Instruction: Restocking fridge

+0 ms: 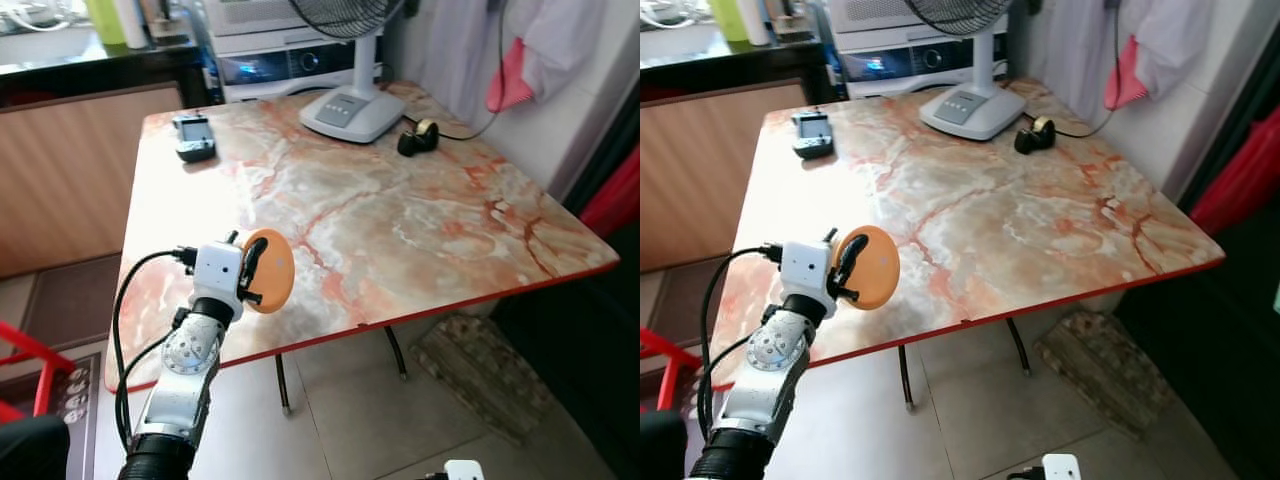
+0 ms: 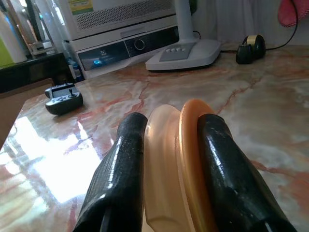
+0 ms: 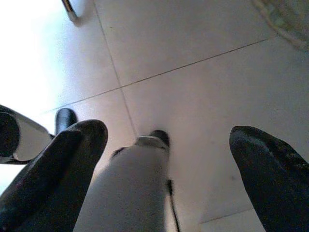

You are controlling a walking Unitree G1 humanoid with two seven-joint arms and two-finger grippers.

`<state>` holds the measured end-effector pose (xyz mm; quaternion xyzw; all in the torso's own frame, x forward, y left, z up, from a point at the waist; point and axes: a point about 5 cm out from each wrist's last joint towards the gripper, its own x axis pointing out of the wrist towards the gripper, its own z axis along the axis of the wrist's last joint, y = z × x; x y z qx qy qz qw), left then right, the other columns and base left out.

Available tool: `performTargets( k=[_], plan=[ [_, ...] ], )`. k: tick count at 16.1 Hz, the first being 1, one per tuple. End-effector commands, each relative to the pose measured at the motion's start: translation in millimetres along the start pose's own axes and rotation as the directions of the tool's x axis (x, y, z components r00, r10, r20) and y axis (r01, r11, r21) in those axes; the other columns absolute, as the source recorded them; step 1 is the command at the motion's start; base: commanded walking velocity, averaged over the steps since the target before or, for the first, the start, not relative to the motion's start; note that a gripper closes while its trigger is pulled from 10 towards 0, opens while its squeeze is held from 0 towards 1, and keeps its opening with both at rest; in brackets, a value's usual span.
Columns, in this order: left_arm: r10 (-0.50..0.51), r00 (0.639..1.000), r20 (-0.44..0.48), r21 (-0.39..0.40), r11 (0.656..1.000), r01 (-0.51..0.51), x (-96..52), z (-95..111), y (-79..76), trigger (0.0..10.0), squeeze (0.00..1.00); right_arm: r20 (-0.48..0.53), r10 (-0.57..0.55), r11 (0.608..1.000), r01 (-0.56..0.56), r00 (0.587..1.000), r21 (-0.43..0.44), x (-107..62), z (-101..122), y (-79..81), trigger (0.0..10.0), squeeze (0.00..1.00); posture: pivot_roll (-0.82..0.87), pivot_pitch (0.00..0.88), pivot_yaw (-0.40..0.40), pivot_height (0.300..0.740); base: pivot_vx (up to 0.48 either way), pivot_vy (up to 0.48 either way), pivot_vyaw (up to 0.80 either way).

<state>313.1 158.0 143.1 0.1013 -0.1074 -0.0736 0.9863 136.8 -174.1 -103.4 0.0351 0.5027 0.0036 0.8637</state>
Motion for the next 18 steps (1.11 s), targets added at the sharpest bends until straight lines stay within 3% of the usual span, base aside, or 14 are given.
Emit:
performTargets(
  k=[1, 4, 7, 8, 18],
  plan=[
    [0.006, 0.999, 0.04, 0.016, 1.0, -0.006, 3.2, 8.8, 0.4, 10.0, 0.0, -0.011, -0.008, 1.0, 0.008, 1.0, 0.015, -0.6, -2.1, -2.4, 10.0, 0.0, 0.07, 0.0, 0.015, 0.74, 0.0, 0.0, -0.79],
    [0.004, 0.999, 0.047, 0.016, 1.0, -0.005, 5.2, 11.2, -1.2, 10.0, 0.0, -0.011, -0.007, 1.0, 0.008, 1.0, 0.014, -0.4, -1.6, -2.4, 10.0, 0.0, 0.07, 0.0, 0.015, 0.74, 0.0, 0.0, -0.79],
    [0.017, 0.999, 0.045, -0.014, 1.0, -0.017, 6.4, 11.4, -1.5, 10.0, 0.0, -0.012, -0.009, 1.0, 0.009, 1.0, 0.01, -0.3, -0.8, -2.8, 10.0, 0.0, 0.07, 0.0, 0.012, 0.74, 0.0, 0.329, -0.79],
    [0.008, 0.998, 0.06, 0.009, 1.0, -0.009, 6.7, 13.4, -2.5, 10.0, 0.0, -0.012, -0.008, 1.0, 0.008, 1.0, 0.007, -0.2, -0.3, -3.3, 10.0, 0.0, 0.07, 0.0, 0.006, 0.74, 0.0, 0.307, -0.79],
    [-0.006, 0.998, 0.061, -0.004, 1.0, 0.006, 5.6, 13.1, -7.8, 10.0, 0.0, -0.016, -0.008, 1.0, 0.007, 1.0, -0.004, -0.3, 0.0, -4.5, 10.0, 0.0, 0.07, 0.0, -0.002, 0.74, 0.0, 0.0, -0.79]
  ],
)
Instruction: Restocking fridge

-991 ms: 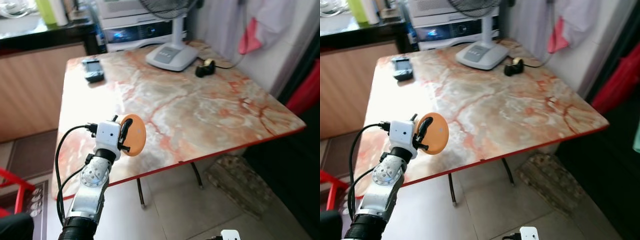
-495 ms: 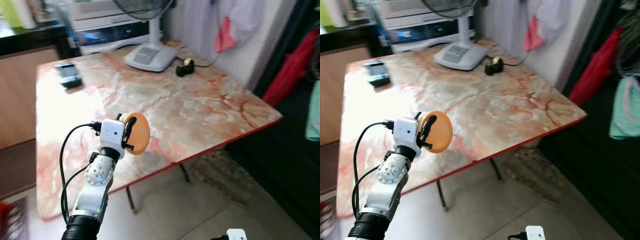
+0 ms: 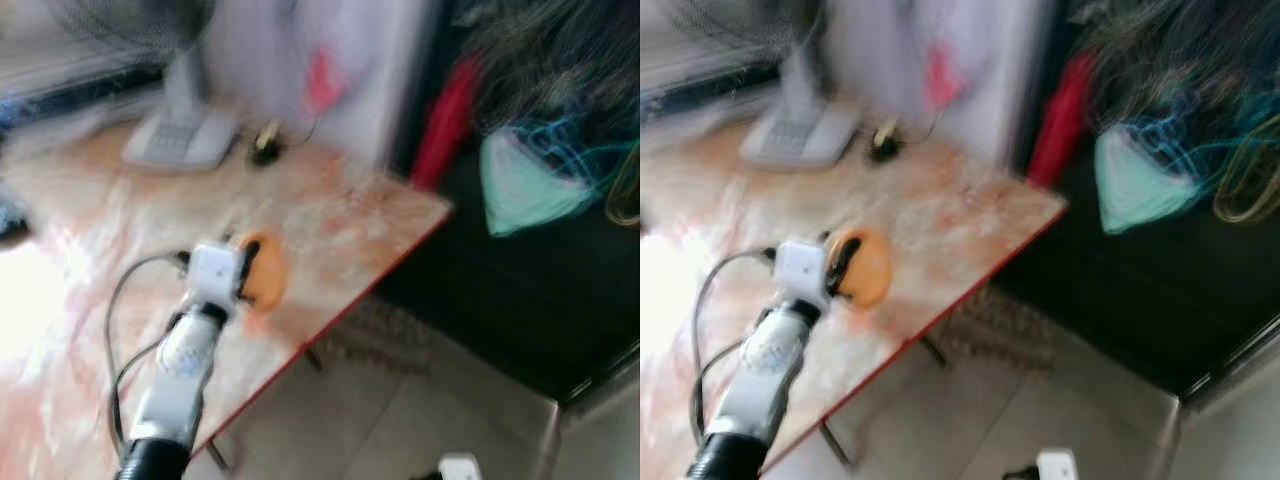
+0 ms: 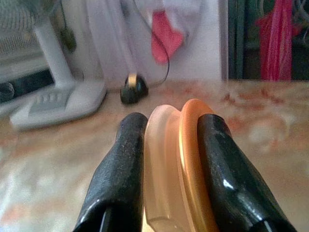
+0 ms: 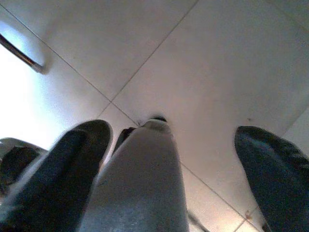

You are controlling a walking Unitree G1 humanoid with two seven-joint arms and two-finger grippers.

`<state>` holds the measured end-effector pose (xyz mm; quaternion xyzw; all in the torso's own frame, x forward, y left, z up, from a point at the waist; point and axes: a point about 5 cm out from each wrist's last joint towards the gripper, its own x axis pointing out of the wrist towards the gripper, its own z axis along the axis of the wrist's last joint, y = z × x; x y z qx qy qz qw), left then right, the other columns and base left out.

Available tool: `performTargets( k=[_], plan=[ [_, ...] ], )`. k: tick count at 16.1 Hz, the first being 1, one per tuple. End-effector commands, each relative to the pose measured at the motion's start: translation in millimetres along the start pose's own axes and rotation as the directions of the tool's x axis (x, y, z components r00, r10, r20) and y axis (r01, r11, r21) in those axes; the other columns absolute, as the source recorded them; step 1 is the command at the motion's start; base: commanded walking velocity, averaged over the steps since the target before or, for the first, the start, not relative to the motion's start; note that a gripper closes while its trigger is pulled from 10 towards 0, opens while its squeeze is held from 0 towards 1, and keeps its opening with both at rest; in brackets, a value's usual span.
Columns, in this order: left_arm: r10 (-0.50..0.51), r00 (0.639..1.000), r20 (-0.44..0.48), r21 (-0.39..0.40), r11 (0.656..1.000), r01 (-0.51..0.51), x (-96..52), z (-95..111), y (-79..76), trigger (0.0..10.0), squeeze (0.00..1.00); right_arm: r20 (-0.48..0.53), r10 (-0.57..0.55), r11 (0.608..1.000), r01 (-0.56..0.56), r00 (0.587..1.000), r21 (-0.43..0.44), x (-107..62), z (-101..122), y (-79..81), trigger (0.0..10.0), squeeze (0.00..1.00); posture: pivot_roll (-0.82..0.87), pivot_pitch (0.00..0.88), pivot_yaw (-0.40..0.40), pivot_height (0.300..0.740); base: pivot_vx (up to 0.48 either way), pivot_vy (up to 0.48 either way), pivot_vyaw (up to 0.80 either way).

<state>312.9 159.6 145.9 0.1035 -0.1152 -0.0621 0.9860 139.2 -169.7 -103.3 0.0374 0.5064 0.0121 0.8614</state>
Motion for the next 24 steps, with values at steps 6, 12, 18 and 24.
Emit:
performTargets(
  k=[6, 12, 18, 24],
  plan=[
    [-0.086, 0.995, 0.043, -0.001, 0.996, 0.086, 4.7, 9.4, -19.2, 10.0, 0.0, -0.011, -0.025, 1.0, 0.025, 1.0, -0.007, -1.7, -2.1, -9.6, 10.0, 0.0, 0.08, 0.0, -0.006, 0.74, 0.0, 0.0, -0.79],
    [-0.092, 0.995, 0.034, 0.001, 0.996, 0.092, 4.5, 8.0, -19.1, 10.0, 0.0, -0.012, -0.024, 1.0, 0.024, 1.0, -0.007, -1.6, -1.7, -9.5, 10.0, 0.0, 0.08, 0.0, -0.007, 0.74, 0.0, 0.0, -0.79],
    [-0.077, 0.997, 0.008, -0.012, 0.997, 0.077, 4.0, 0.8, -17.0, 10.0, 0.0, -0.01, -0.027, 1.0, 0.027, 1.0, -0.001, -1.6, -1.7, -9.3, 10.0, 0.0, 0.07, 0.0, -0.006, 0.74, 0.0, 0.0, -0.79],
    [-0.061, 0.998, -0.009, -0.026, 0.998, 0.061, 2.3, -3.4, -14.8, 10.0, 0.0, -0.008, -0.029, 1.0, 0.029, 1.0, 0.002, -1.5, -1.6, -9.3, 10.0, 0.0, 0.07, 0.0, -0.006, 0.74, 0.0, 0.0, -0.79]
  ],
)
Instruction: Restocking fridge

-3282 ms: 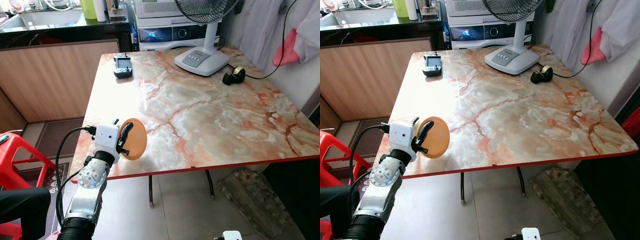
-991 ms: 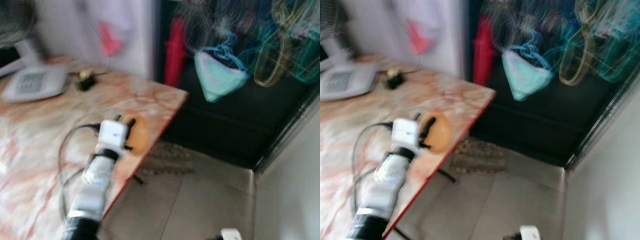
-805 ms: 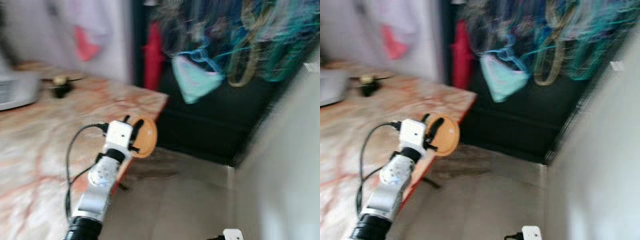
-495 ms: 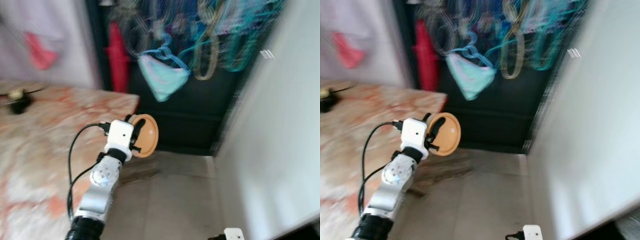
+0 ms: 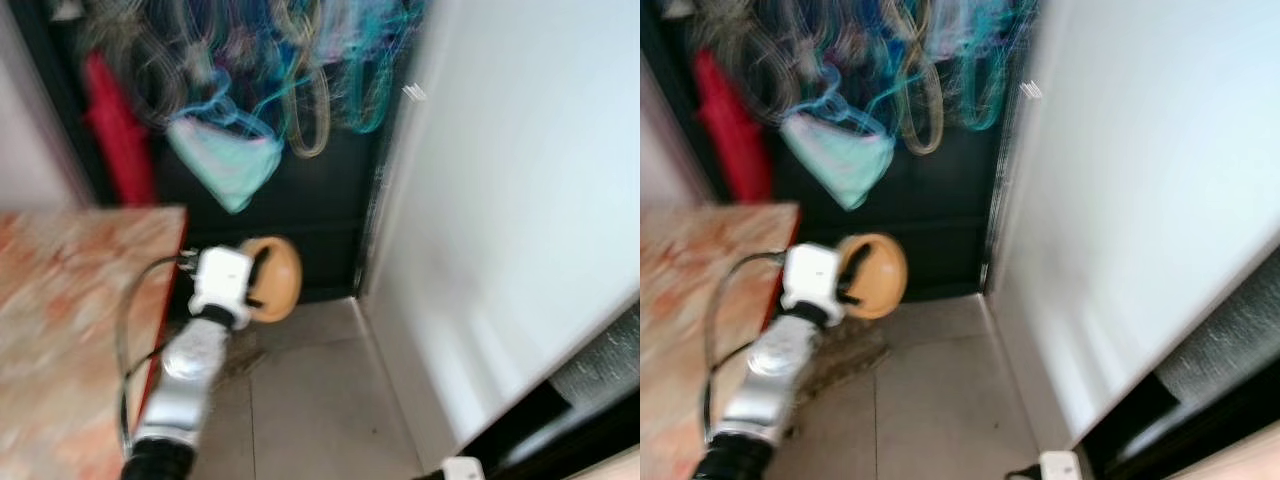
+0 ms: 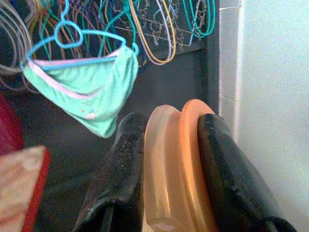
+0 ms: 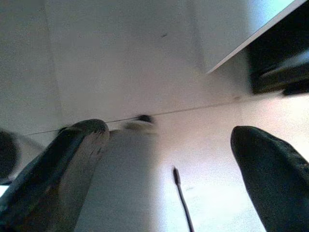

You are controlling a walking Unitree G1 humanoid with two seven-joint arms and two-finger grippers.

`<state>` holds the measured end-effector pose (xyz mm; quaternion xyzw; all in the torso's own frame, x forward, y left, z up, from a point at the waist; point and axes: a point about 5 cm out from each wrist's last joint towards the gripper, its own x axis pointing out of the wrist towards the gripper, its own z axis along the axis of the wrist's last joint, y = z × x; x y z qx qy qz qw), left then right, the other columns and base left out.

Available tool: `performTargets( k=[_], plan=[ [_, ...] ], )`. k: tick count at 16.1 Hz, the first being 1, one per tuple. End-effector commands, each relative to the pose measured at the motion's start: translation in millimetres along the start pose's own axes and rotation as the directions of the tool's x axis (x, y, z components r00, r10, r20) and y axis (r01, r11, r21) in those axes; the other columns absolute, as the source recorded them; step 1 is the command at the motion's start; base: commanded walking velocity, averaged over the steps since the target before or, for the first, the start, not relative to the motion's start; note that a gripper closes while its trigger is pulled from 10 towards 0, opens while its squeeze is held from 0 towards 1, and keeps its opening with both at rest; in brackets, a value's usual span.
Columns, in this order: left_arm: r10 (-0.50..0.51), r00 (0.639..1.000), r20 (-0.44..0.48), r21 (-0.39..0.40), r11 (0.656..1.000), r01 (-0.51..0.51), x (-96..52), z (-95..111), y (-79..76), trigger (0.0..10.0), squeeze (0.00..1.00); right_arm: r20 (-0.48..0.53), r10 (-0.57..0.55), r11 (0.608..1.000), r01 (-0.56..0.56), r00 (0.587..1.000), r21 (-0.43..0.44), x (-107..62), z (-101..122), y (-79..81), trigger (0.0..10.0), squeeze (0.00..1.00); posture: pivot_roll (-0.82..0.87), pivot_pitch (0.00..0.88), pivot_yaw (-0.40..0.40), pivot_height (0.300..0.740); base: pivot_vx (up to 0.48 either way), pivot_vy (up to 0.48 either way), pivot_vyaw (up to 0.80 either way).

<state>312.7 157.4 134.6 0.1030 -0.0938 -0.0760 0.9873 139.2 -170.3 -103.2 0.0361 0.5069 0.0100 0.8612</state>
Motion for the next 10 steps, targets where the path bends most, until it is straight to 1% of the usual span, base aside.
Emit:
performTargets(
  k=[1, 5, 7, 9, 10],
  plan=[
    [-0.027, 0.999, 0.028, -0.019, 0.999, 0.027, 4.8, 6.3, -9.7, 10.0, 0.0, -0.007, -0.025, 1.0, 0.025, 1.0, 0.003, -1.5, -1.7, -8.8, 10.0, 0.0, 0.07, 0.0, -0.005, 0.74, 0.0, 0.0, -0.79],
    [0.002, 1.0, -0.017, -0.036, 0.999, -0.003, 0.7, -6.6, -3.9, 10.0, 0.0, -0.006, -0.027, 1.0, 0.027, 1.0, 0.001, -1.6, -1.4, -9.6, 10.0, 0.0, 0.07, 0.0, -0.008, 0.74, 0.0, 0.0, -0.79],
    [0.051, 0.997, -0.056, -0.067, 0.996, -0.055, -2.2, -16.0, 5.3, 10.0, 0.0, -0.005, -0.026, 1.0, 0.026, 1.0, 0.001, -1.5, -1.0, -9.3, 10.0, 0.0, 0.06, 0.0, -0.009, 0.74, 0.0, 0.0, -0.79],
    [0.113, 0.985, -0.129, -0.106, 0.986, -0.127, -4.9, -32.2, 18.1, 10.0, 0.0, -0.003, -0.027, 1.0, 0.027, 1.0, 0.006, -1.2, -0.5, -8.3, 10.0, 0.0, 0.06, 0.0, -0.006, 0.74, 0.0, 0.0, -0.79],
    [0.119, 0.982, -0.144, -0.114, 0.984, -0.136, -6.0, -36.4, 20.2, 10.0, 0.0, -0.002, -0.028, 1.0, 0.028, 1.0, 0.008, -1.1, -0.4, -8.1, 10.0, 0.0, 0.06, 0.0, -0.006, 0.74, 0.0, 0.0, -0.79]
  ],
)
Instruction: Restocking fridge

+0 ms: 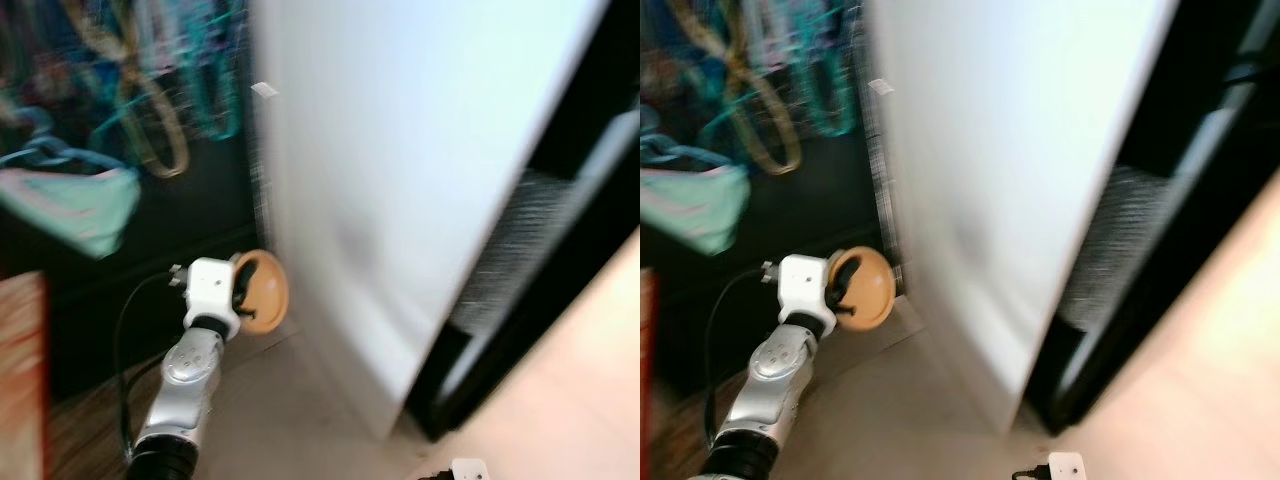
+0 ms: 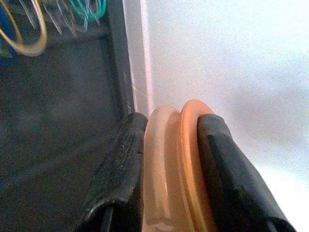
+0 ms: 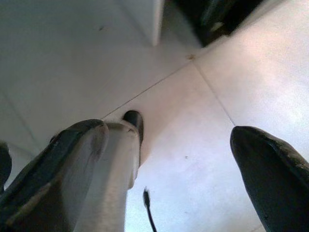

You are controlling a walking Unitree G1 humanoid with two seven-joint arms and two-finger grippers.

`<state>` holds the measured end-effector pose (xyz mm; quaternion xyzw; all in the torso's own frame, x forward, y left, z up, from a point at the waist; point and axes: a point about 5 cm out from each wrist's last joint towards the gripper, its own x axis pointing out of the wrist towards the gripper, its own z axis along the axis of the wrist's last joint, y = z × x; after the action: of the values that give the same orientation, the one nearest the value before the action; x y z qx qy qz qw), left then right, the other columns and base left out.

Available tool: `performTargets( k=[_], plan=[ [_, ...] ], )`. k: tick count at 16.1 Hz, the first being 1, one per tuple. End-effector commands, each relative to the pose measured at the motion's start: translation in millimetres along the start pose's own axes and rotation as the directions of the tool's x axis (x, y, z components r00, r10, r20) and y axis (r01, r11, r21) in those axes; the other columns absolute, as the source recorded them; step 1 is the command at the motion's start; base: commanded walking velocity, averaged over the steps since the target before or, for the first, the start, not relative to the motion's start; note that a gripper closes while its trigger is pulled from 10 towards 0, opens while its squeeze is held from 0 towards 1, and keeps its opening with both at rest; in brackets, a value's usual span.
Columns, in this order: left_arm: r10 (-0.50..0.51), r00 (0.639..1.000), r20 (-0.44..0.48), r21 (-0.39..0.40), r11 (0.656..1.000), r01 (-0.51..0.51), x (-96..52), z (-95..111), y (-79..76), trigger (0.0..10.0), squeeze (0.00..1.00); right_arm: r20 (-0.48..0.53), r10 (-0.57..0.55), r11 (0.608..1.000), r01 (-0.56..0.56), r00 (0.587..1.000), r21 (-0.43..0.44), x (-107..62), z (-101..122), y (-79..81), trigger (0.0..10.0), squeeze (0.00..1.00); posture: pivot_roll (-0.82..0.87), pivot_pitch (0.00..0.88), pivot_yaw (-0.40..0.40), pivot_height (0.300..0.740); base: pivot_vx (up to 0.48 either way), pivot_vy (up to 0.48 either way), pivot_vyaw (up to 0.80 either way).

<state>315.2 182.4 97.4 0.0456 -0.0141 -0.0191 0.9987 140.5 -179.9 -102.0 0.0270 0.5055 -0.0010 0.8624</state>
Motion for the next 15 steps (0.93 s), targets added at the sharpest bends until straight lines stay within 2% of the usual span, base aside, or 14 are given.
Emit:
performTargets(
  k=[1, 3, 4, 5, 6, 7, 8, 9, 12, 14, 15],
  plan=[
    [0.048, 0.998, -0.029, -0.022, 0.999, -0.049, -0.8, -7.6, 11.8, 10.0, 0.0, -0.007, 0.002, 1.0, -0.002, 1.0, 0.012, 0.1, -2.2, 2.8, 10.0, 0.0, 0.05, 0.0, -0.003, 0.74, 0.0, 0.0, -0.79],
    [0.087, 0.989, -0.116, -0.034, 0.995, -0.091, -7.4, -28.1, 22.6, 10.0, 0.0, -0.005, 0.005, 1.0, -0.005, 1.0, 0.018, 0.5, -1.8, 5.4, 10.0, 0.0, 0.04, 0.0, 0.001, 0.74, 0.0, 0.0, -0.79],
    [0.112, 0.975, -0.193, -0.05, 0.991, -0.124, -13.5, -44.7, 29.3, 10.0, 0.0, -0.004, 0.004, 1.0, -0.004, 1.0, 0.027, 0.7, -2.2, 7.9, 10.0, 0.0, 0.01, 0.0, 0.011, 0.74, 0.0, 0.0, -0.79],
    [0.156, 0.942, -0.297, -0.081, 0.979, -0.187, -22.9, -66.2, 36.4, 10.0, 0.0, -0.004, 0.003, 0.999, -0.003, 1.0, 0.035, 0.8, -3.2, 10.4, 10.0, 0.0, 0.0, 0.0, 0.019, 0.74, 0.0, 0.0, -0.79],
    [0.167, 0.924, -0.345, -0.089, 0.974, -0.209, -27.7, -75.2, 38.8, 10.0, 0.0, -0.005, 0.003, 0.999, -0.002, 1.0, 0.038, 0.8, -3.9, 11.8, 10.0, 0.0, -0.01, 0.0, 0.027, 0.74, 0.0, 0.0, -0.79],
    [0.189, 0.873, -0.45, -0.095, 0.962, -0.258, -40.8, -94.6, 44.2, 10.0, 0.0, -0.005, 0.003, 0.999, -0.003, 1.0, 0.038, 1.0, -4.4, 14.0, 10.0, 0.0, -0.03, 0.0, 0.032, 0.74, 0.0, 0.0, -0.79],
    [0.195, 0.861, -0.47, -0.101, 0.957, -0.272, -43.9, -98.7, 45.5, 10.0, 0.0, -0.005, 0.003, 0.999, -0.003, 1.0, 0.038, 1.0, -4.4, 14.4, 10.0, 0.0, -0.03, 0.0, 0.032, 0.74, 0.0, 0.0, -0.79],
    [0.207, 0.816, -0.539, -0.113, 0.943, -0.313, -56.3, -112.2, 48.8, 10.0, 0.0, 0.009, 0.005, 0.999, -0.005, 1.0, 0.035, 1.6, -1.7, 16.8, 10.0, 0.0, -0.08, 0.0, 0.036, 0.74, 0.0, 0.0, -0.79],
    [0.197, 0.707, -0.679, -0.103, 0.928, -0.358, -83.4, -138.4, 43.7, 10.0, 0.0, 0.067, -0.021, 0.998, 0.017, 0.998, 0.063, 2.8, 9.6, 17.3, 10.0, 0.0, -0.08, 0.0, 0.052, 0.74, 0.0, 0.0, 0.0],
    [0.189, 0.661, -0.726, -0.089, 0.928, -0.362, -93.0, -146.5, 40.9, 10.0, 0.0, 0.095, -0.044, 0.996, 0.037, 0.995, 0.076, 3.8, 18.5, 15.8, 10.0, 0.0, -0.07, 0.0, 0.068, 0.74, 0.0, 0.0, 0.0],
    [0.184, 0.639, -0.747, -0.071, 0.933, -0.352, -98.8, -150.4, 40.8, 10.0, 0.0, 0.118, -0.068, 0.992, 0.054, 0.991, 0.114, 4.0, 23.0, 15.3, 10.0, 0.0, -0.07, 0.0, 0.075, 0.74, 0.0, 0.0, 0.0]
  ],
)
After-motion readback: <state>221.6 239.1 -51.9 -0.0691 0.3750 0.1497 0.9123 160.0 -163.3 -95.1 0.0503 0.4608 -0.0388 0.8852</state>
